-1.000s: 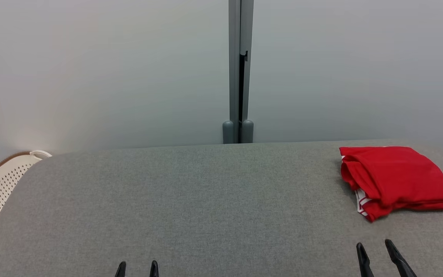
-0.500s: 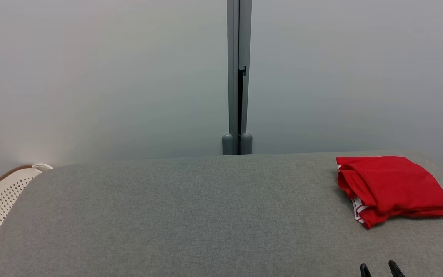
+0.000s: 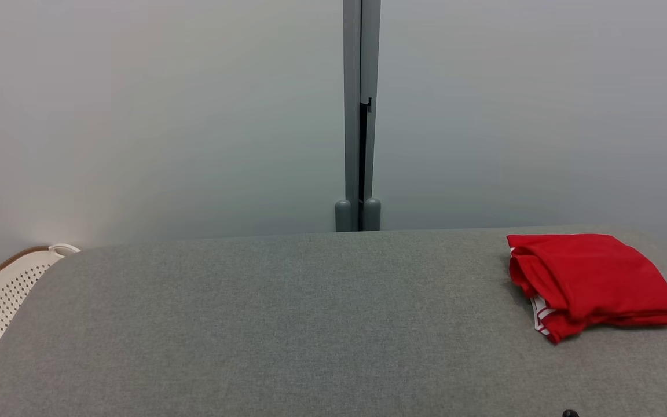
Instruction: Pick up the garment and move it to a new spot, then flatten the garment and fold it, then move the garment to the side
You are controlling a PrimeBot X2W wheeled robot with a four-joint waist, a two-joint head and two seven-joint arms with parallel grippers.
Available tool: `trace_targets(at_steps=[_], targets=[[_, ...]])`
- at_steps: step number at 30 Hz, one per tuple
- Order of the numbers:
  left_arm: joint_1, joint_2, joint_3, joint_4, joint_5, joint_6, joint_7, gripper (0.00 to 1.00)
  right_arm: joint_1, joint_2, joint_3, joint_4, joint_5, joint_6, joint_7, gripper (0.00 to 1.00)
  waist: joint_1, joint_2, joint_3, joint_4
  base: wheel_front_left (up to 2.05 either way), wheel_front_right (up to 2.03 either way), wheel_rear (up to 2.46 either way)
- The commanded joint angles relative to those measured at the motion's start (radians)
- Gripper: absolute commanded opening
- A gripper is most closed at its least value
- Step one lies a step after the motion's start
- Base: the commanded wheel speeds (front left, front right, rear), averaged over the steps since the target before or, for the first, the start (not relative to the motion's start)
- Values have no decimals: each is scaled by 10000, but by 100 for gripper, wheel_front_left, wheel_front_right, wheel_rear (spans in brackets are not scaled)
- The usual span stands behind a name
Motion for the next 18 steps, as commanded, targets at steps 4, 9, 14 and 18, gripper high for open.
trace_targets(at_steps=[4,9,14,18], targets=[[-539,88,175,25,-1082,-88,184,0,-456,-10,-85,-12,977,0,199,0,0,0,61,-4,0,0,0],[-901,145,297,249,-2084,-188,363,0,-723,-4,-146,121,1884,0,409,0,0,0,134,-8,0,0,0],[-1240,193,418,453,-3020,-279,535,0,-970,4,-205,241,2732,0,611,0,0,0,207,-13,0,0,0],[-1492,227,512,599,-3729,-342,672,0,-1154,13,-252,332,3375,0,764,0,0,0,266,-17,0,0,0]])
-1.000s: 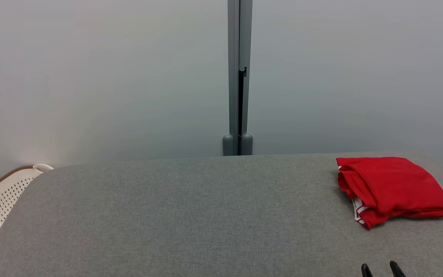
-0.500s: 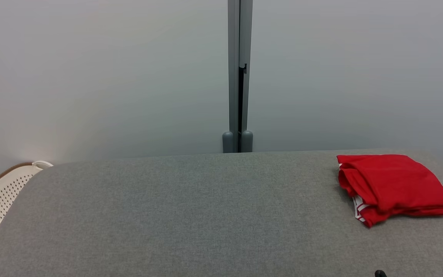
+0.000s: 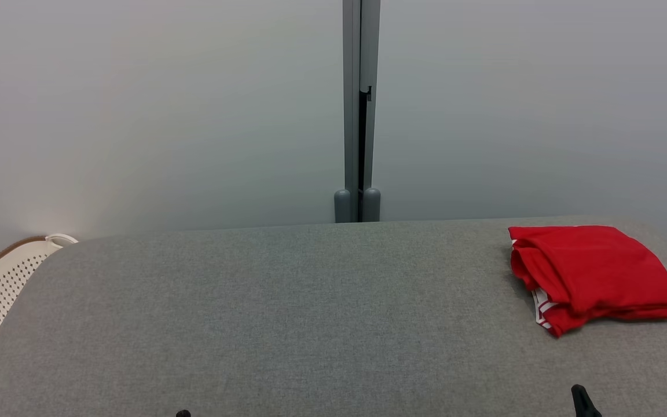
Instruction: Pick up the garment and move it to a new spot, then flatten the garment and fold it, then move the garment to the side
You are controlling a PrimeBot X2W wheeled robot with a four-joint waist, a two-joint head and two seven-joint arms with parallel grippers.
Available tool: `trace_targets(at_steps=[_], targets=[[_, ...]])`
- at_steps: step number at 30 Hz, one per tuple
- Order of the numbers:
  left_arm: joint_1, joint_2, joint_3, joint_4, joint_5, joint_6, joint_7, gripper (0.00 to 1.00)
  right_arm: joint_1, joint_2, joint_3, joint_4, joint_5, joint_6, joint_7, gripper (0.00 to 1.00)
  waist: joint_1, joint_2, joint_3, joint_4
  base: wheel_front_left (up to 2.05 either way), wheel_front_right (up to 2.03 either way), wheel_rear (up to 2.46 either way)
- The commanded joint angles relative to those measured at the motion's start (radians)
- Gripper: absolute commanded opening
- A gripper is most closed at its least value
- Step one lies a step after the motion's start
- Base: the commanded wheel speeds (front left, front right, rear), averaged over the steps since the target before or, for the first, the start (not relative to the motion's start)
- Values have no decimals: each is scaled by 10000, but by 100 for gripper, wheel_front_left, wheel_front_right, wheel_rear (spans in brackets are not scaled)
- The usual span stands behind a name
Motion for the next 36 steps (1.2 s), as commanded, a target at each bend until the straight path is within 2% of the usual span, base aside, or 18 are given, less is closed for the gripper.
trace_targets(at_steps=[1,17,36], targets=[[-417,69,83,-48,-400,-73,71,0,-354,-11,-67,-71,368,0,79,0,-1,-2,17,-1,0,0,0],[-1267,156,467,386,-2867,-279,577,0,-1010,35,-254,247,2623,0,642,0,-1,-2,254,-16,0,0,0],[-2095,199,919,793,-5265,-480,1118,0,-1657,104,-463,568,4857,0,1227,0,-1,-2,535,-34,0,0,0]])
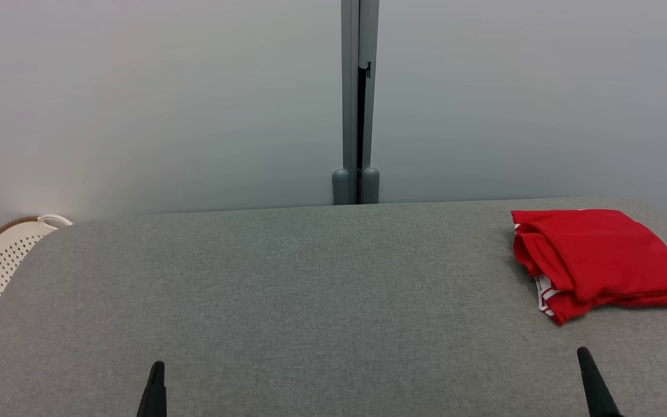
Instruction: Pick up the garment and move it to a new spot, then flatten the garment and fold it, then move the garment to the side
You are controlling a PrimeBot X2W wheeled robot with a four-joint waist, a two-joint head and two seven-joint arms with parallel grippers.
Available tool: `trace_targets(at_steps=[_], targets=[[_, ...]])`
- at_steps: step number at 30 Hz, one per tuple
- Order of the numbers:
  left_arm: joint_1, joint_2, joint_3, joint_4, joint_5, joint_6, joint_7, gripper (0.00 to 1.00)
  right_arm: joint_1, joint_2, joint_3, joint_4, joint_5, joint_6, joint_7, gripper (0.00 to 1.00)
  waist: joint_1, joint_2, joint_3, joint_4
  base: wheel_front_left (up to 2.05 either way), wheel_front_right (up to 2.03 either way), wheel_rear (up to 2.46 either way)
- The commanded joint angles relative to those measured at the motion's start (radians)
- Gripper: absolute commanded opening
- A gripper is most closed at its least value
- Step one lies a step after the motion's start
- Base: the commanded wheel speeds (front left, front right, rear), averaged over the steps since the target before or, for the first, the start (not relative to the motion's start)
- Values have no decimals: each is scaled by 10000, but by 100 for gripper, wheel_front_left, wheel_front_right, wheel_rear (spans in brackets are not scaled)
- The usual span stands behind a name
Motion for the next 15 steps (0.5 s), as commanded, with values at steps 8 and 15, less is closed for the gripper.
trace_targets(at_steps=[8,15], targets=[[-603,52,260,121,-1086,-120,257,0,-503,34,-134,73,1044,0,283,0,-1,-1,127,-7,0,0,0],[-853,51,417,256,-1794,-196,438,0,-700,56,-206,171,1710,0,468,0,-1,-1,230,-13,0,0,0]])
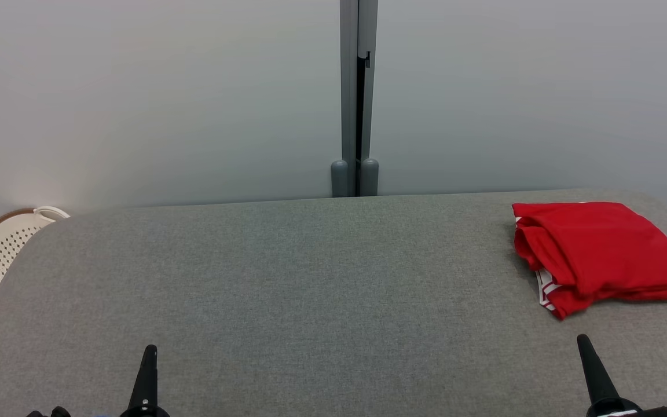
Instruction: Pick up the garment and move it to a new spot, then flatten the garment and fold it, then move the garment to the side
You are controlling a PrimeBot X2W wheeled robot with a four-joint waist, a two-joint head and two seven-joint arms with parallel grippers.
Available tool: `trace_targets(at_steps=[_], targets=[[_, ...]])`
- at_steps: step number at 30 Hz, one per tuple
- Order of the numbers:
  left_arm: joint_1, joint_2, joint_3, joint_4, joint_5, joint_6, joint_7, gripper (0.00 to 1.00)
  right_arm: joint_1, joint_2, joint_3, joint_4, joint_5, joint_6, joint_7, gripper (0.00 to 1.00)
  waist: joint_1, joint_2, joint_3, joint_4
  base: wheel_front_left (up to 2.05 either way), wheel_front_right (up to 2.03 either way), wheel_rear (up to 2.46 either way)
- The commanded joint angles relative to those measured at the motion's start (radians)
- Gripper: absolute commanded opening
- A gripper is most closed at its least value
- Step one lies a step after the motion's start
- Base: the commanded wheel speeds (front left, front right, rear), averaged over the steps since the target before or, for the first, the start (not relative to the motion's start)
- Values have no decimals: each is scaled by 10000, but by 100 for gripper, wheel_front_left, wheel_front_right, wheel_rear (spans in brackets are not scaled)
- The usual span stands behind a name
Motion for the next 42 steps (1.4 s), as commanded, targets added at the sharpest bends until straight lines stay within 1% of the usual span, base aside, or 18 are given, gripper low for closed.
trace_targets(at_steps=[1,12,42], targets=[[-332,42,107,6,-296,-88,78,0,-289,2,-63,-9,285,0,92,0,0,-1,25,0,0,0,0],[-698,31,343,194,-1307,-173,351,0,-564,43,-167,137,1236,0,357,0,0,-1,188,-11,0,0,0],[-1514,-27,893,636,-3554,-380,984,0,-1207,155,-425,468,3372,0,978,0,0,-1,616,-38,0,0,0]])
